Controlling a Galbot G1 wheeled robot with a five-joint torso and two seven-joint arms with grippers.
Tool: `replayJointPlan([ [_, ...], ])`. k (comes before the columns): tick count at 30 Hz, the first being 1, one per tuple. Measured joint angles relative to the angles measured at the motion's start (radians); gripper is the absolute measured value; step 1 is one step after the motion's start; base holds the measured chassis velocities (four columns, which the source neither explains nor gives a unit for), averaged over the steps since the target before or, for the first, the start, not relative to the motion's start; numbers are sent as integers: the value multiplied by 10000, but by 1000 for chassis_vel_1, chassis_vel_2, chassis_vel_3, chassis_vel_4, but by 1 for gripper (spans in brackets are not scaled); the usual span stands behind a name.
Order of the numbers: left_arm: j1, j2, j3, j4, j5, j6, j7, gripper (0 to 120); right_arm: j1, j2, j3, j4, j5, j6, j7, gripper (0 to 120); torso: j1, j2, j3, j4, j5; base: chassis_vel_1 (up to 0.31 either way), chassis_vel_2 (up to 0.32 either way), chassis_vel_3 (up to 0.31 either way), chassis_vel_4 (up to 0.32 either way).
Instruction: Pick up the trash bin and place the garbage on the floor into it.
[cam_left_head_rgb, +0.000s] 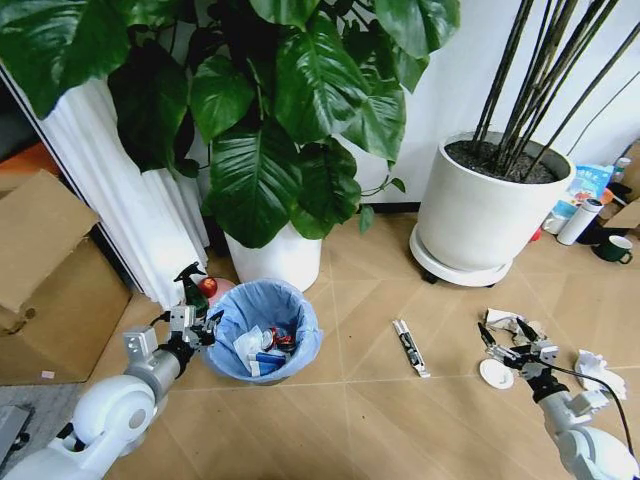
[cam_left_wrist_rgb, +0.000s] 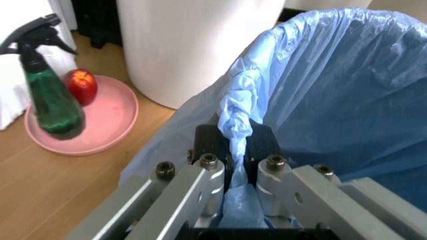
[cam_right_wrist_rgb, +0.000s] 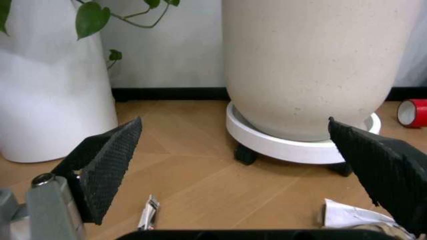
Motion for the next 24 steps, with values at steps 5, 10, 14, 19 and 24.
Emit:
replayJointPlan([
  [5, -6, 19, -3, 2, -2, 1, -4, 1, -10, 35, -46, -3, -4, 0, -27, 100, 0, 0, 1, 0, -1, -97, -89, 109, 95],
  [10, -10, 52, -20, 9, -26, 0, -2, 1, -10, 66, -76, 6, -17, 0, -29, 100, 0, 0, 0, 0, -1, -99, -106, 90, 103],
  [14, -16, 53, -23, 29, -28, 0, -1, 1, -7, 75, -118, 3, -22, 0, -39, 100, -1, 0, 0, 0, 3, -86, -91, 89, 94],
  [19, -53, 36, -16, 37, -32, 1, -1, 1, 23, 19, -195, -18, -21, 12, -70, 100, 0, 0, 0, 1, 1, -80, -87, 77, 82],
  [24, -58, 9, 32, 72, -31, 0, -1, 1, 36, 27, -304, -23, -21, 34, -132, 100, 0, 0, 0, -1, 0, -92, -80, 78, 58],
])
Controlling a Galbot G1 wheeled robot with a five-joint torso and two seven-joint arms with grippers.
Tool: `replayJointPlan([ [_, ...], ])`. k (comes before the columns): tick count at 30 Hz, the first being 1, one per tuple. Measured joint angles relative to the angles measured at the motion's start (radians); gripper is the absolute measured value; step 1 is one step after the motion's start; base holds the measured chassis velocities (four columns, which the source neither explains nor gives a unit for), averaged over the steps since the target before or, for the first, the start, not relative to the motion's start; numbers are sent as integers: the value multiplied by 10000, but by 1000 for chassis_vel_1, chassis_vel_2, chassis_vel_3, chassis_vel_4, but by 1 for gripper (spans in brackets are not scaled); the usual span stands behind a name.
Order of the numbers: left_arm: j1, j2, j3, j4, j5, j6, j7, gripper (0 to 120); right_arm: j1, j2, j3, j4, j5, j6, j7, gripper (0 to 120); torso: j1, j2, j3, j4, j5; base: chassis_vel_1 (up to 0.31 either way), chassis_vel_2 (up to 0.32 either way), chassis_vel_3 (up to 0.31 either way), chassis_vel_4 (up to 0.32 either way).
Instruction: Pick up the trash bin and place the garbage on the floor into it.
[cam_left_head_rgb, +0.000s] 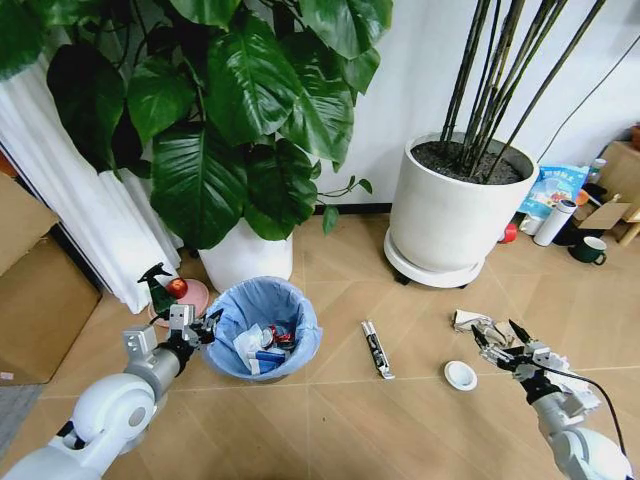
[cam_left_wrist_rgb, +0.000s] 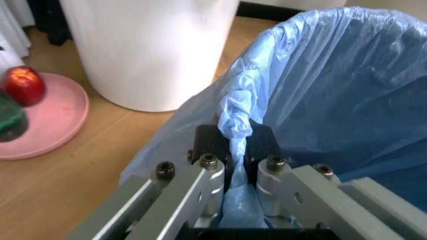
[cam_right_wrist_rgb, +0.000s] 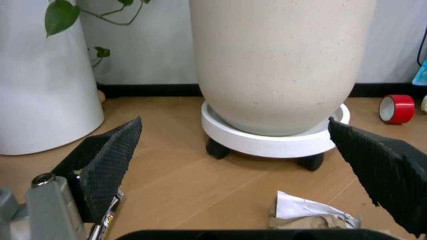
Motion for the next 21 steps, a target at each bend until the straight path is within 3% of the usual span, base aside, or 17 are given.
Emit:
replayJointPlan([
  [13, -59, 52, 51, 6, -58, 10, -31, 1, 314, 175, -983, -507, -142, 400, -600, 100, 0, 1, -1, -2, -5, -47, -49, 51, 57],
  [17, -81, 143, 126, 24, -148, 28, -95, 1, 1189, 1064, -2280, -1636, -1034, 753, -366, 100, 0, 0, 0, 2, 11, 0, 0, 0, 0],
  [21, -64, 195, 181, 77, -182, 45, -145, 1, 1883, 1491, -3002, -2469, -1736, 456, 101, 100, 0, 0, 1, 4, -2, 0, 0, 0, 0],
])
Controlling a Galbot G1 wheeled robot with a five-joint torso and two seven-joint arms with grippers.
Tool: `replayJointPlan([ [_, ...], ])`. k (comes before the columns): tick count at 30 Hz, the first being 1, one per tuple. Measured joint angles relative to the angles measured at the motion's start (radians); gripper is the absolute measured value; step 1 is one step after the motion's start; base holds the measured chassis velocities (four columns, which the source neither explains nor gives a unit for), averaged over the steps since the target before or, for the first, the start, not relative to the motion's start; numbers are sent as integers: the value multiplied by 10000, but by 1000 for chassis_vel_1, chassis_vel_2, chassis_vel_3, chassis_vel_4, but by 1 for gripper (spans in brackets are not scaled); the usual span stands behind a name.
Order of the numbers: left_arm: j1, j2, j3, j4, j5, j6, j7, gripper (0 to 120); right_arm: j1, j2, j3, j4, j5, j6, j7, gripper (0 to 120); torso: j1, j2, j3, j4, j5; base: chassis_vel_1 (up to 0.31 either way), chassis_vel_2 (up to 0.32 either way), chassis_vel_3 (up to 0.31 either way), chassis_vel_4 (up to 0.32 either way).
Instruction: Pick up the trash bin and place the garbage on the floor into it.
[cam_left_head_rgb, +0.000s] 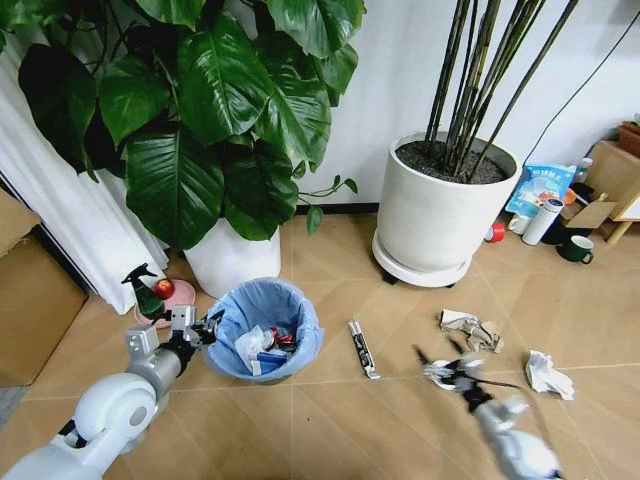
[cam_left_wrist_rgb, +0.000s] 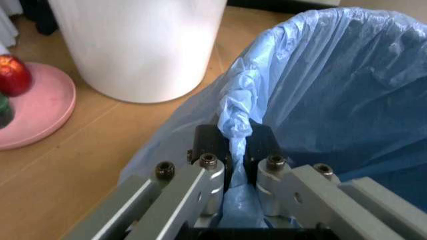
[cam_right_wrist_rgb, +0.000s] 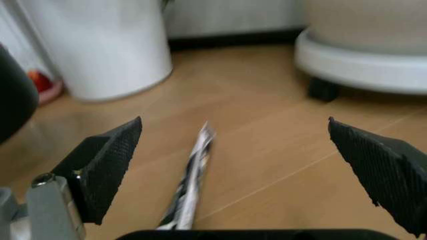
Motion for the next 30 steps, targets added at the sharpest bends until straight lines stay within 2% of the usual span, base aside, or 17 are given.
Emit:
replayJointPlan([
  [7, -68, 88, 42, 21, -62, 12, -23, 1, 803, 493, -486, -1023, -1319, -372, 680, 100, 0, 0, 0, -2, 2, 0, 0, 0, 0],
  [14, -172, 205, 40, 34, -157, 14, -24, 1, 1090, 743, -753, -1458, -1919, -449, 973, 100, 0, 0, 0, -4, 3, 0, 0, 0, 0],
  [22, -230, 173, 72, 57, -163, 16, -18, 1, 1191, 695, -981, -1642, -2102, -656, 1236, 100, 0, 0, -1, -4, 3, 0, 0, 0, 0],
  [28, -267, 154, 69, 64, -175, 16, -17, 1, 1269, 603, -1290, -1806, -2027, -819, 1316, 89, 0, 0, -1, -4, 3, 0, 0, 0, 0],
  [30, -267, 122, 68, 74, -175, 16, -17, 1, 1303, 585, -1404, -1856, -1971, -897, 1320, 79, 0, 0, -1, -4, 3, 0, 0, 0, 0],
])
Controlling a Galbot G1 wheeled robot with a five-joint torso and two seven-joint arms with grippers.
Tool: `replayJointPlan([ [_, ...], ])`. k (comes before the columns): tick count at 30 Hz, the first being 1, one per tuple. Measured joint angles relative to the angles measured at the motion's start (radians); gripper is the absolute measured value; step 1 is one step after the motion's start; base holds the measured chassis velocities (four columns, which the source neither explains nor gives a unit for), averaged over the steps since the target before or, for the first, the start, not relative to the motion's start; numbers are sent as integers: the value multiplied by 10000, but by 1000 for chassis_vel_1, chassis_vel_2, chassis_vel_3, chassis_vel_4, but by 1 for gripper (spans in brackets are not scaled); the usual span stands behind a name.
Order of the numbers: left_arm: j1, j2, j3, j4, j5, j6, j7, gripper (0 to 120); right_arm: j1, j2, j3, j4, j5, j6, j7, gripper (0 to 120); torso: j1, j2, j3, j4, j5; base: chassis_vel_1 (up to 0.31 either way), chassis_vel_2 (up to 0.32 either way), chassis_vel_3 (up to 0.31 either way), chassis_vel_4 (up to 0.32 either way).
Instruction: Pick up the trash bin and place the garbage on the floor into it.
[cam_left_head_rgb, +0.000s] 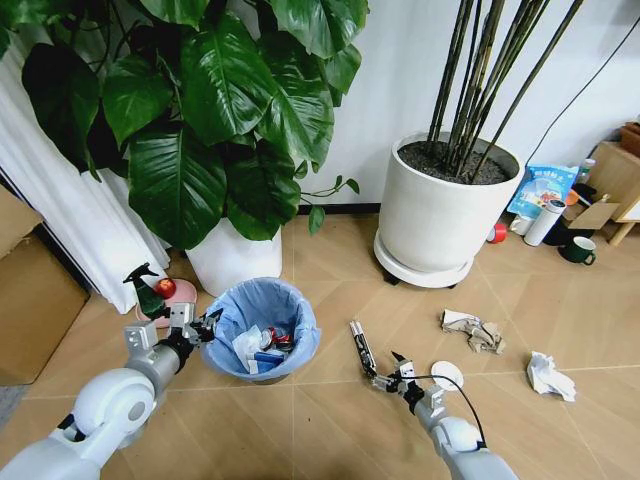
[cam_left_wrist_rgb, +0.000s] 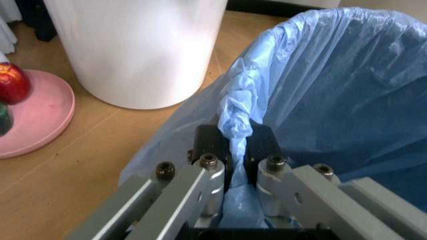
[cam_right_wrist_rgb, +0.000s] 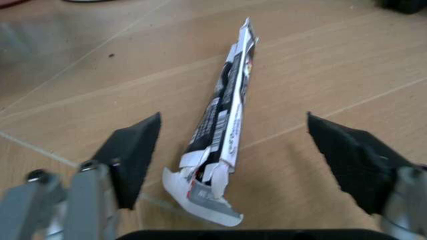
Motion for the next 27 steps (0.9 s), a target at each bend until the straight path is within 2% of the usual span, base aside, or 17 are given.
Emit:
replayJointPlan([
  [2, 4, -6, 0, 2, 0, 0, 0, 1, 18, -9, -58, -27, 26, -48, 7, 75, 0, 0, 0, 0, 0, 0, 0, 0, 0],
  [5, 26, -5, -13, 4, 6, 0, 0, 1, 85, -41, -247, -176, 86, -179, 10, 58, 0, 0, 0, 0, 0, 0, 0, 0, 0],
  [6, 26, -5, -13, 4, 6, 0, 0, 1, 85, -41, -247, -176, 86, -179, 10, 58, 0, 0, 0, 0, 0, 0, 0, 0, 0],
  [9, 44, 15, -43, 4, 6, 0, 0, 1, 111, -49, -400, -272, 137, -263, 8, 45, 0, 0, 0, 0, 1, 0, 0, 0, 0],
  [11, 50, 16, -47, 4, 6, 0, 0, 1, 130, -44, -438, -312, 140, -285, 7, 42, 0, 0, 0, 0, 1, 0, 0, 0, 0],
  [14, 62, -15, -48, 3, 8, 0, 0, 1, 208, -22, -494, -395, 156, -315, 6, 27, 0, 0, 0, 0, 1, 0, 0, 0, 0],
  [15, 62, -15, -48, 3, 8, 0, 0, 1, 208, -22, -494, -395, 156, -315, 6, 27, 0, 0, 0, 0, 1, 0, 0, 0, 0],
  [17, 71, -32, -47, 4, 15, 0, 0, 1, 270, -23, -495, -463, 156, -325, 6, 17, 0, 0, 0, 1, 0, 0, 0, 0, 0],
  [18, 71, -32, -47, 4, 15, 0, 0, 1, 270, -23, -495, -463, 156, -325, 6, 17, 0, 0, 0, 1, 0, 0, 0, 0, 0],
  [21, 69, -13, -48, 14, 16, -2, -1, 1, 285, -56, -472, -512, 153, -353, 6, 1, 0, 0, 0, 0, -1, 0, 0, 0, 0],
  [27, 52, -10, -52, 34, 16, -6, -4, 1, 279, -60, -414, -589, 131, -372, 0, 0, 0, 0, 0, 0, -1, 0, 0, 0, 0],
])
